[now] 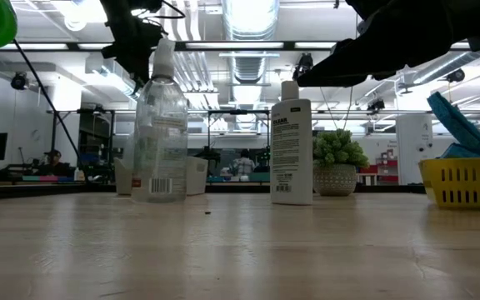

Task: Pick & Place Kitchen Items
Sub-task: Put the white spray bottle into the gray bin, then put the transparent spray bottle into the gray bin

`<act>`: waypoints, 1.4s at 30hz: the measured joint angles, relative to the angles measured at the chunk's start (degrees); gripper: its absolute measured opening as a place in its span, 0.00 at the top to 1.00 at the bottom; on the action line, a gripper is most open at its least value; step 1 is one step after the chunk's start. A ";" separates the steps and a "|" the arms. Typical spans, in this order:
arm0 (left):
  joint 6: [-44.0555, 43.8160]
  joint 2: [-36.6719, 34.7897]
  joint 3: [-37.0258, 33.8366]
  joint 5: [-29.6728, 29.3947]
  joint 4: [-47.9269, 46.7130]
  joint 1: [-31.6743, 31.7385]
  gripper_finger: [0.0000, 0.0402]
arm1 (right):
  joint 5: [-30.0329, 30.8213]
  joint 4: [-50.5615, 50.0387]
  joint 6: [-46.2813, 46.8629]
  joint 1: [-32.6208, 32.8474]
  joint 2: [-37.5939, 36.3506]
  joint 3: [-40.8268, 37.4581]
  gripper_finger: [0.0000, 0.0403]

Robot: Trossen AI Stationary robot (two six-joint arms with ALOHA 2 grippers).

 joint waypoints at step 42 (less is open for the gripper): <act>49.75 -0.68 7.85 16.97 -10.87 -31.03 0.67 | -1.89 -0.23 0.15 0.01 0.00 0.00 0.17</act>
